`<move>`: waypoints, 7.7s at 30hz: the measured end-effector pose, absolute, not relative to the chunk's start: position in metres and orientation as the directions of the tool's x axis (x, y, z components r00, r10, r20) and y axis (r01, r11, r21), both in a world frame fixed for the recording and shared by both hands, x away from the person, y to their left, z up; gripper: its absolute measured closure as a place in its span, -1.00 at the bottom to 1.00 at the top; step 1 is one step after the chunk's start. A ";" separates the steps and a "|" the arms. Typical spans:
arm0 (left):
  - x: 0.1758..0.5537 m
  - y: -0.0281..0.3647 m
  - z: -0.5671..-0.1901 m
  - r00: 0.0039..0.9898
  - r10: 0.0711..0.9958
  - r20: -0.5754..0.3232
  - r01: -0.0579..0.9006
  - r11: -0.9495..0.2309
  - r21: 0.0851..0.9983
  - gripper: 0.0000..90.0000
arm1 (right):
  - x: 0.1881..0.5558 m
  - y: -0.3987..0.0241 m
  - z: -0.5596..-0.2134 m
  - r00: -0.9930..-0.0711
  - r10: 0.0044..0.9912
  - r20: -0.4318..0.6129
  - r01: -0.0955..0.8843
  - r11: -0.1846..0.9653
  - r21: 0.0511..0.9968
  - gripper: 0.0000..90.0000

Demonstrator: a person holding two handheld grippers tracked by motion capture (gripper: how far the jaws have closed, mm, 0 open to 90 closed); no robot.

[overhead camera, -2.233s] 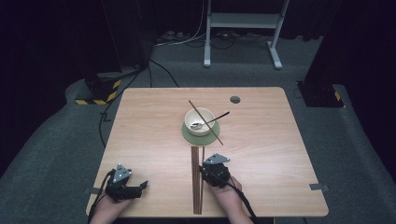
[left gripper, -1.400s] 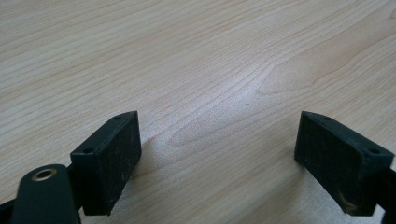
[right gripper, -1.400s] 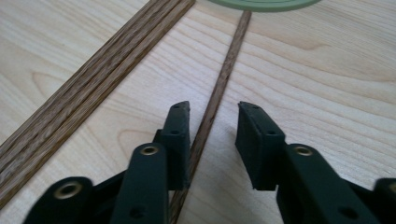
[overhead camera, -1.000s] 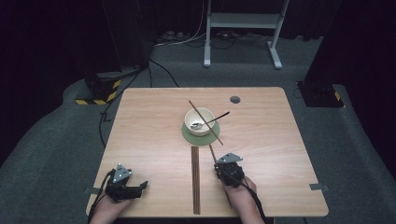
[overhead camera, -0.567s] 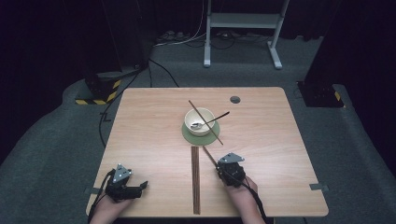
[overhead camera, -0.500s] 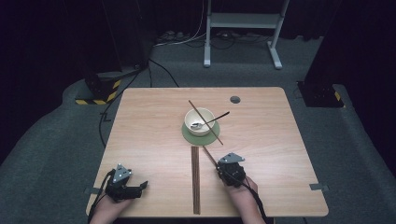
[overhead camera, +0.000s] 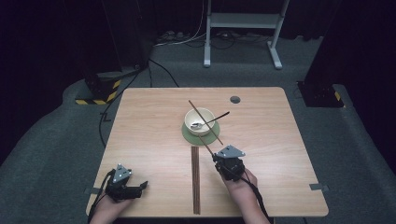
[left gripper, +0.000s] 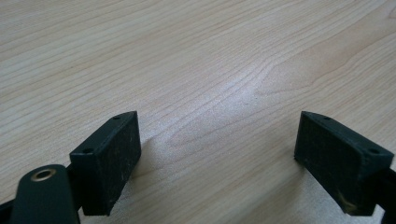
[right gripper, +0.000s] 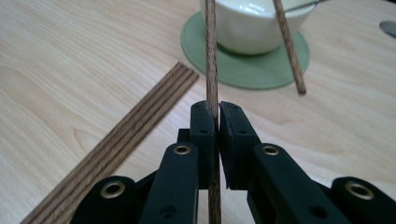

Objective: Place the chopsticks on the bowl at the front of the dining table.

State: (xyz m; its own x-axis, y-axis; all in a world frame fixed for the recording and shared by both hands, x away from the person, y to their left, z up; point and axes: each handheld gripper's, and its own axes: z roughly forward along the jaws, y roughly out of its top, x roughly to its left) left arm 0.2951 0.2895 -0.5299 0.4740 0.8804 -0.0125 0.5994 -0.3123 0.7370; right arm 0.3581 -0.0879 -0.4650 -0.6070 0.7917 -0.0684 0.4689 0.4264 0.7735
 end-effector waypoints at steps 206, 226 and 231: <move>0.326 0.244 -0.494 0.452 0.887 -0.094 0.585 -0.215 0.782 -0.68 | 0.428 -0.154 -0.454 -0.623 0.782 -0.009 0.426 0.349 0.835 0.22; 0.385 0.168 -0.478 0.535 0.842 -0.066 0.575 -0.306 0.759 -0.66 | 0.427 -0.151 -0.462 -0.639 0.768 0.029 0.444 0.338 0.830 0.22; 0.395 0.154 -0.479 0.538 0.840 -0.071 0.562 -0.295 0.773 -0.46 | 0.426 -0.152 -0.462 -0.623 0.781 0.052 0.464 0.315 0.828 0.25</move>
State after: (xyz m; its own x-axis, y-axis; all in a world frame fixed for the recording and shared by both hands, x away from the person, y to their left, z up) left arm 0.3954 0.1543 -0.4795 0.5382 0.8398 -0.0709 0.5622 -0.2951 0.7726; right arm 0.4265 -0.1522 -0.4619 -0.6226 0.7808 0.0521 0.4639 0.3146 0.8281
